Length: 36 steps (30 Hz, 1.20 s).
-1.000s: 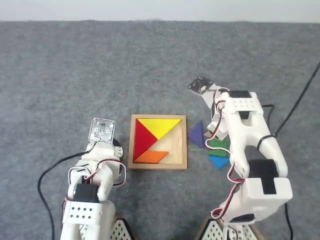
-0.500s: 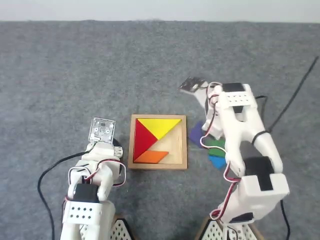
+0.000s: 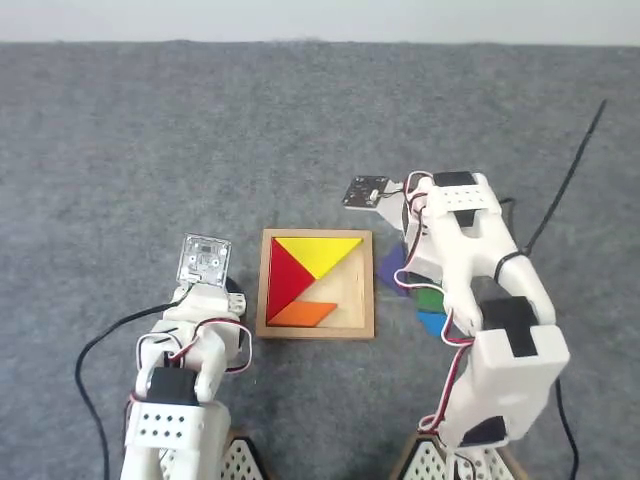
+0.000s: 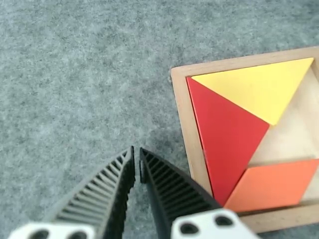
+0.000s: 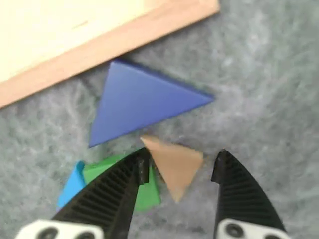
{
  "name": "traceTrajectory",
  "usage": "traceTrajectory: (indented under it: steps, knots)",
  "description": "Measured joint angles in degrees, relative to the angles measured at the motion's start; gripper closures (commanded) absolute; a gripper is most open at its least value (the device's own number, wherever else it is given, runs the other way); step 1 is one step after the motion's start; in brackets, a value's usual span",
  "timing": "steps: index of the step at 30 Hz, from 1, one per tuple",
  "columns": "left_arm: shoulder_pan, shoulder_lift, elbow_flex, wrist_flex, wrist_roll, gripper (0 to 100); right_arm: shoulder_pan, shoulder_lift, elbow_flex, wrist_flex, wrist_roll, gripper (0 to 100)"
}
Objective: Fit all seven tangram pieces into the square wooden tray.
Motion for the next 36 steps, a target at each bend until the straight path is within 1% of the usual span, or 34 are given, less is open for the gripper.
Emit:
traceTrajectory:
  steps: [7,9,12,14,19,27,32,36]
  knots:
    - [0.0,0.0,0.0,0.0,0.0,99,0.0,1.14,-0.09,-1.05,0.09,78.0]
    - [0.0,0.0,0.0,0.0,0.0,99,0.26,1.23,-0.62,-0.97,0.0,80.9]
    - [0.0,0.0,0.0,0.0,0.0,99,1.05,1.32,-0.79,-0.97,2.02,89.3]
    - [0.0,0.0,0.0,0.0,0.0,99,1.49,1.32,-1.23,-0.88,2.99,93.1]
    - [0.0,0.0,0.0,0.0,0.0,99,2.64,1.32,-1.41,-0.79,3.25,93.9]
    - [0.0,0.0,0.0,0.0,0.0,99,2.64,1.49,-3.96,0.44,-5.36,94.0]
    - [0.0,0.0,0.0,0.0,0.0,99,2.64,1.49,-11.25,9.23,-9.76,94.0]
    - [0.0,0.0,0.0,0.0,0.0,99,0.44,1.49,-17.05,16.09,-13.45,94.0]
